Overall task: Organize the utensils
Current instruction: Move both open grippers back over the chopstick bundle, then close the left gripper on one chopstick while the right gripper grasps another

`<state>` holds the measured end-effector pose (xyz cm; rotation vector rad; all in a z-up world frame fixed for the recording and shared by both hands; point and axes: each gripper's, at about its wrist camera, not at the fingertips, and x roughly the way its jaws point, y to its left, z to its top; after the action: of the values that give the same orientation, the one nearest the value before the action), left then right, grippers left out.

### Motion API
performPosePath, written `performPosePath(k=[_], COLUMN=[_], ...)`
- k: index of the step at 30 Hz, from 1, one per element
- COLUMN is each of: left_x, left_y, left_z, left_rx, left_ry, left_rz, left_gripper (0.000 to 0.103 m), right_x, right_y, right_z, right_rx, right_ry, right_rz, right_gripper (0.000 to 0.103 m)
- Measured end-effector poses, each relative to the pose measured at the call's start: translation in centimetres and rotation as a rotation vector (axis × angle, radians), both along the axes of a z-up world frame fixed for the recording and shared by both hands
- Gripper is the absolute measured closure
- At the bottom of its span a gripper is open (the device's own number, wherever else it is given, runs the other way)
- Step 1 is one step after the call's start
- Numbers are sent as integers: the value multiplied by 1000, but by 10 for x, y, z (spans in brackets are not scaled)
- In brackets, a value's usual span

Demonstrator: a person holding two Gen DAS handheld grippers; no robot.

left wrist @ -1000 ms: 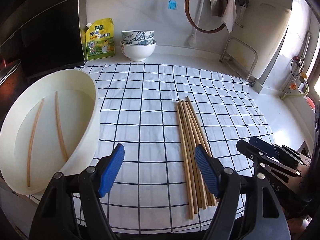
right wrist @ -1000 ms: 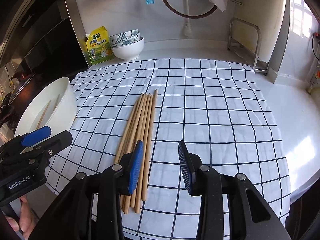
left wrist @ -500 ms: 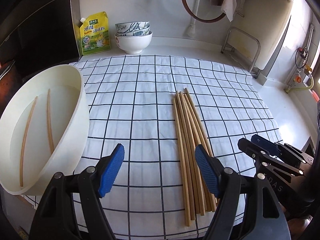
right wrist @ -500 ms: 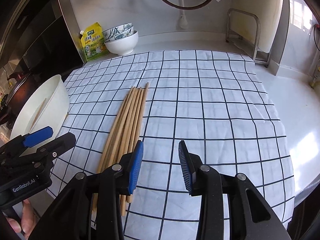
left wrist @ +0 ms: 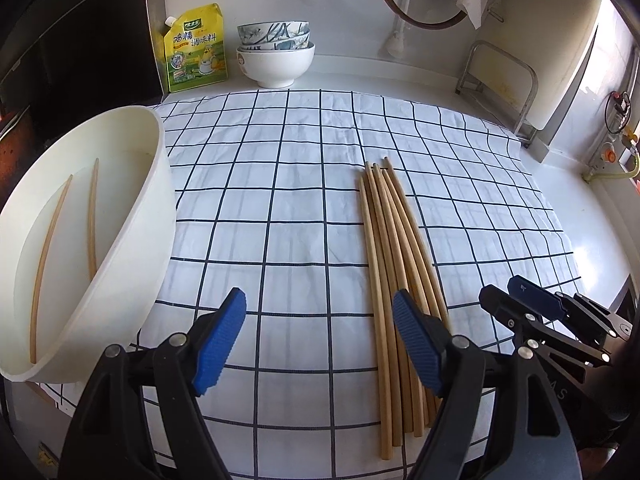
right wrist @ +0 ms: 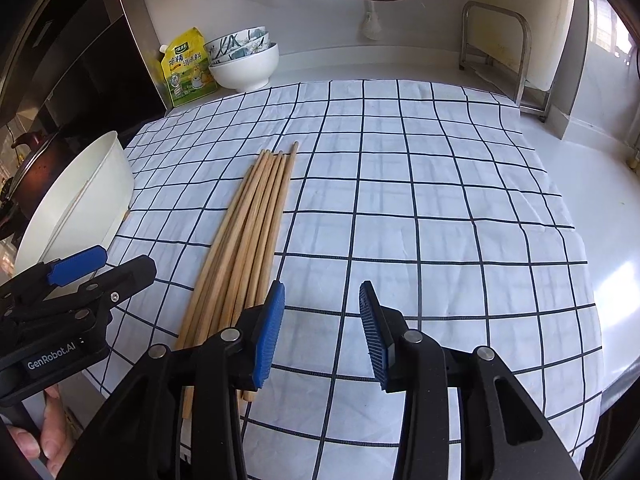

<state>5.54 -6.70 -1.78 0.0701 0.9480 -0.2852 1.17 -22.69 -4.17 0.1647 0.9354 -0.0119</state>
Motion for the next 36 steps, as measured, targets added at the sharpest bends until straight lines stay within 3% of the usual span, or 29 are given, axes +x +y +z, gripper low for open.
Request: performPosePath(k=[25, 36], left_x=[9, 7], left_y=[10, -1], left_z=[-19, -22], left_rx=[-3, 3], left_ry=[46, 58], left_rz=[13, -23], left_gripper=[28, 25], right_x=[17, 12], right_y=[26, 0], right_z=[-17, -15], right_rx=[-78, -85], right_ry=[43, 42], right_rz=[59, 6], right_gripper=[63, 63])
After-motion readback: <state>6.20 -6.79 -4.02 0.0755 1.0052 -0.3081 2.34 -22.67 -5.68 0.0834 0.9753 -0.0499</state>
